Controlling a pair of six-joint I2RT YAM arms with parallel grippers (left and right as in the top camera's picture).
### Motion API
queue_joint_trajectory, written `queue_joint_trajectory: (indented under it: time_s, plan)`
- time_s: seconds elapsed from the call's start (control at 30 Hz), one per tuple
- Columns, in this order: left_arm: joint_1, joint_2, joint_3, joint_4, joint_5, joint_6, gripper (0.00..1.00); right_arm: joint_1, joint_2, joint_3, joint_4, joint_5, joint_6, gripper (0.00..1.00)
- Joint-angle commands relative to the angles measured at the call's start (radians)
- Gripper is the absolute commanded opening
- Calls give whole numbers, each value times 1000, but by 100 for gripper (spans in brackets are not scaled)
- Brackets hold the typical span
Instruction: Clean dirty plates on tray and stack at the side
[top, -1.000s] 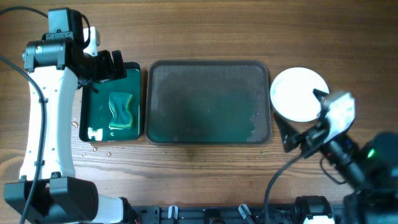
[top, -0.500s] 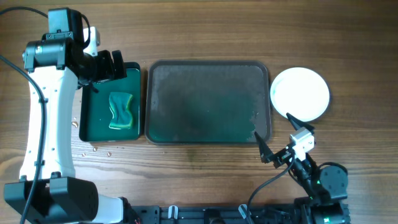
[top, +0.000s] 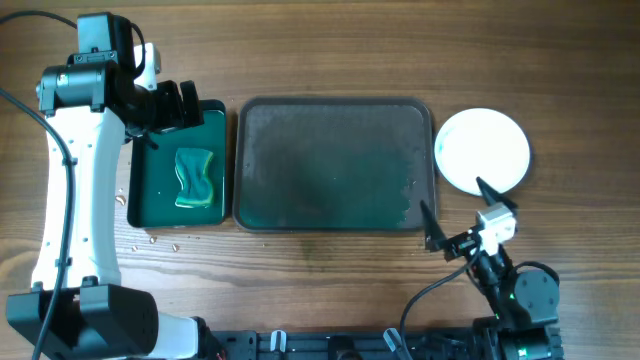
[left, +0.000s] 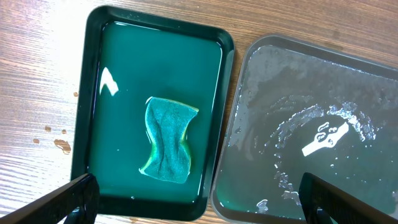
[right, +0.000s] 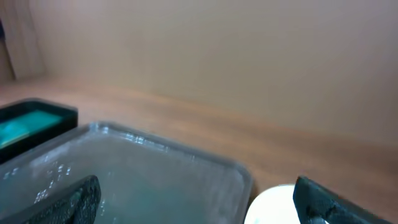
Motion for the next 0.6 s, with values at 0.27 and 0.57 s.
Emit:
queue_joint_trajectory:
  time_s: [0.27,0.57]
  plan:
    - [-3,6,6,0,12,5,100,8,-16,-35,6,84,25,100]
    - [-3,6,6,0,12,5,100,8,-16,-35,5,84,22,100]
